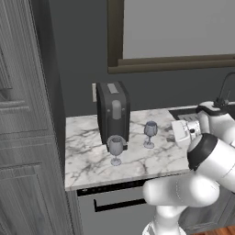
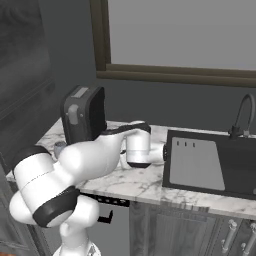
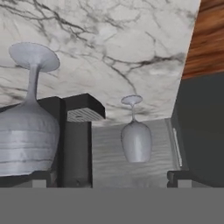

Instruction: Retrieve the wine glasses from the counter and place one next to each plate.

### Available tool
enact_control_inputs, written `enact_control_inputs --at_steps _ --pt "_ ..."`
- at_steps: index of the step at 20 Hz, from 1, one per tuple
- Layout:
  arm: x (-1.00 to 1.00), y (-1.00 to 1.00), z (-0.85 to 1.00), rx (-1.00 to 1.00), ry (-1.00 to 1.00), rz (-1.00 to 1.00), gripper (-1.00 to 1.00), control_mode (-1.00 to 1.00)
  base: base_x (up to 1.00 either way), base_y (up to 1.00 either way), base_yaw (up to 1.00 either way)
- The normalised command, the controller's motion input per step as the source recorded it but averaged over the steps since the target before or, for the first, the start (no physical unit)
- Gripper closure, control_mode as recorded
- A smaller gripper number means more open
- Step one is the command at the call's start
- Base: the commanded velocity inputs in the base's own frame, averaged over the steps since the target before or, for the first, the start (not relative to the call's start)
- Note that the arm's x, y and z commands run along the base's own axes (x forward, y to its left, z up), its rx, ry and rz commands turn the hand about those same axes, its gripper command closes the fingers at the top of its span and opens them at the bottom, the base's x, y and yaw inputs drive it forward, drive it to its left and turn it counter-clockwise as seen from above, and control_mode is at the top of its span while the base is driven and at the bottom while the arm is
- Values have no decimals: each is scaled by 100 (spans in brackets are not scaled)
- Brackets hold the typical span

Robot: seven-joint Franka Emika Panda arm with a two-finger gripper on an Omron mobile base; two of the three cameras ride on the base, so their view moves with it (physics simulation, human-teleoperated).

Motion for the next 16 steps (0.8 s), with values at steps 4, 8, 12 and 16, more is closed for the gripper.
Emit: enact_control_inputs --at_steps 4,8,12,16 --pt "14 0 -17 0 7 0 -100 -100 0 0 0" --pt "36 0 -29 0 12 0 -100 -100 0 0 0" --pt "25 0 -22 0 3 0 -100 -100 0 0 0" --pt "0 -1 -20 0 0 0 -100 -100 0 0 0"
